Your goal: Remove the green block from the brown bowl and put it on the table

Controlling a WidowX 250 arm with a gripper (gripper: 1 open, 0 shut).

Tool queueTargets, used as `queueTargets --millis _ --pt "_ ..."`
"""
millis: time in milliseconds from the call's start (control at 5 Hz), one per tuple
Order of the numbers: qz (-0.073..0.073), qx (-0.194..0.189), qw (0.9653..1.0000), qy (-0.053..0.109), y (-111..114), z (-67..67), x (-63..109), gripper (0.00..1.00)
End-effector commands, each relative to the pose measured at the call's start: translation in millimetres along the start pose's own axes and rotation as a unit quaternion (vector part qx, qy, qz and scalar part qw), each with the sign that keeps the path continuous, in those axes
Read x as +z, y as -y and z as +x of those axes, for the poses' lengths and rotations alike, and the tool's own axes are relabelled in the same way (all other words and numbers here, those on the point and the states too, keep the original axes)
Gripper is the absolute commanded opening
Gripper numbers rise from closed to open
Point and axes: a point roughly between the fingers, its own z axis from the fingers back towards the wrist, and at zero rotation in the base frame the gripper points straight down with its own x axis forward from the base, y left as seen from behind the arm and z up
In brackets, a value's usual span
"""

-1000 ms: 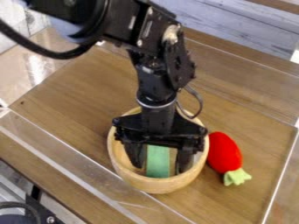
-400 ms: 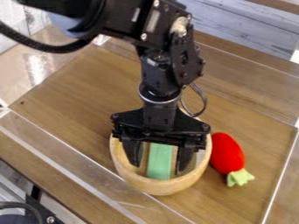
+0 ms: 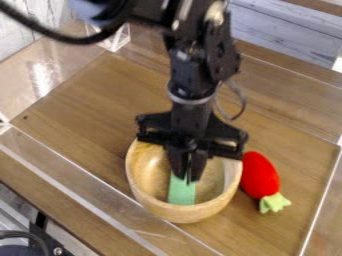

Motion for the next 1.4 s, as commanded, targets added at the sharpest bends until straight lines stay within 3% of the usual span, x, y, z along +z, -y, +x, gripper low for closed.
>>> queueTargets --millis 0,400,600,800,1000,1200 --pt "0.002 -0.017 0.9996 0.025 -7.2 24.1 27.7 0.00" --pt "0.021 0.004 0.9989 0.042 -35.8 40.8 41.5 0.00" --pt "0.026 -0.002 0.9985 0.048 -40.9 47.3 58.4 0.00" --pt "0.024 -0.004 0.9988 0.042 -35.4 43.5 56.4 0.00" --pt "0.022 0.022 0.9989 0.036 -30.8 28.9 56.9 1.00" --pt "0.019 0.040 0.9986 0.030 -29.1 18.2 56.9 1.00"
